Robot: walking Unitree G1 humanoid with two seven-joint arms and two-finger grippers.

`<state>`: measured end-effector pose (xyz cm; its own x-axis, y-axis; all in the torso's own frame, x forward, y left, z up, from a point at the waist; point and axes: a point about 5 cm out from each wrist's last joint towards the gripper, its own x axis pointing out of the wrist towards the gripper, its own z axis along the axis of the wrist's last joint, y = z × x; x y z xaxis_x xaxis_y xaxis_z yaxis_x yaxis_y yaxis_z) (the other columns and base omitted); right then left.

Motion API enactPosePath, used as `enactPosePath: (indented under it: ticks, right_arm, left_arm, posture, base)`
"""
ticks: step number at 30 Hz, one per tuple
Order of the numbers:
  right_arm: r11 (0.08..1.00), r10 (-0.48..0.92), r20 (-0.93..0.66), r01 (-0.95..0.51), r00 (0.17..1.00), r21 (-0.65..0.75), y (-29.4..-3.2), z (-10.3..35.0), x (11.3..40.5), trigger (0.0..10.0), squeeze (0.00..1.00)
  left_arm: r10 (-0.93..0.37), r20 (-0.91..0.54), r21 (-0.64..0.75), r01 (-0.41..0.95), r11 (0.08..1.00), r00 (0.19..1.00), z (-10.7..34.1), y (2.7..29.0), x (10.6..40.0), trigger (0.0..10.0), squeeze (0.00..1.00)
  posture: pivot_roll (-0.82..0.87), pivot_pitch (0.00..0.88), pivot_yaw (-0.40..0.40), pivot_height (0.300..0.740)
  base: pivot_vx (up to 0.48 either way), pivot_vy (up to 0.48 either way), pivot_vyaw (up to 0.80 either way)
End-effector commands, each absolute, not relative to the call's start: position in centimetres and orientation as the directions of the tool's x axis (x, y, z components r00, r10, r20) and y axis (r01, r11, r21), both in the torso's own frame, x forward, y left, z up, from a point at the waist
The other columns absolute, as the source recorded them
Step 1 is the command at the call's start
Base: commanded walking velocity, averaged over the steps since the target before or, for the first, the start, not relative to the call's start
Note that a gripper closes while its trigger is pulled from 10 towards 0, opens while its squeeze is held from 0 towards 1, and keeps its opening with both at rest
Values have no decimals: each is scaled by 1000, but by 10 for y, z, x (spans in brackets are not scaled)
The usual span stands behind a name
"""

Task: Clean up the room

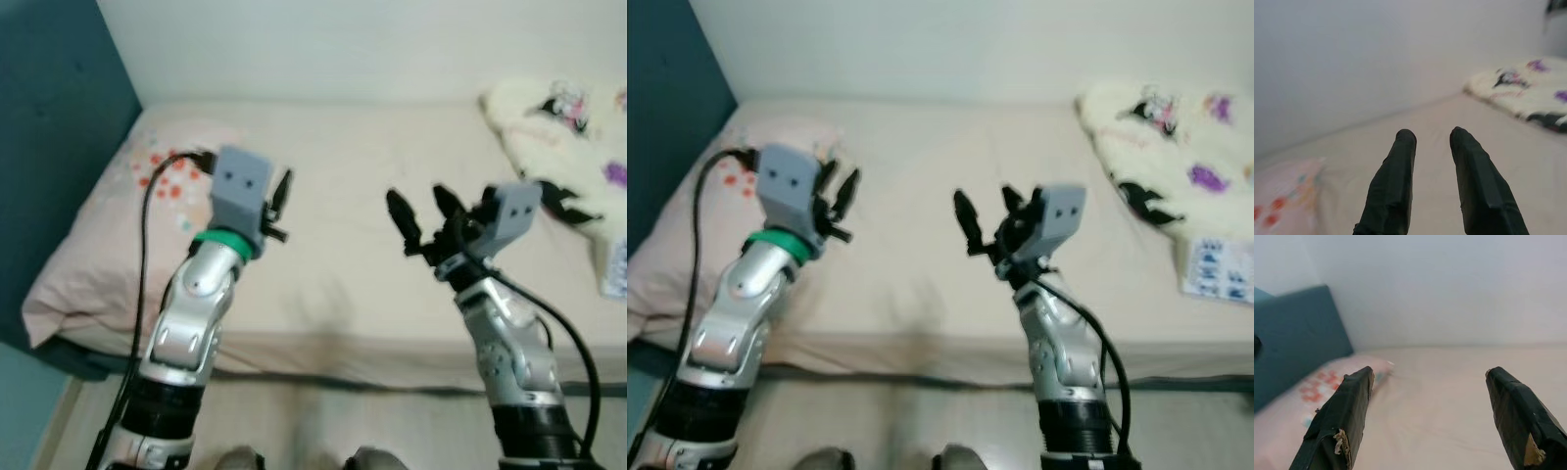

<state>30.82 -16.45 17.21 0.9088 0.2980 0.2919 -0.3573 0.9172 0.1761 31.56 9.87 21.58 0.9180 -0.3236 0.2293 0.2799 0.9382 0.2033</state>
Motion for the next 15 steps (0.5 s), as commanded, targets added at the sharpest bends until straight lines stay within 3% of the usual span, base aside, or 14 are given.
enactPosePath:
  ticks: [1,15]
  right_arm:
    - [913,306,279,-364,910,185,-161,169,308,10000,0]
    - [911,310,277,-367,910,186,-160,168,307,10000,0]
  left_arm:
    - [-303,195,209,262,942,933,207,106,315,10000,0]
    - [-306,193,210,265,941,932,206,105,315,10000,0]
  posture:
    - [-49,0,30,740]
    - [-51,0,32,740]
  base:
    - [0,-465,0]
    - [0,-465,0]
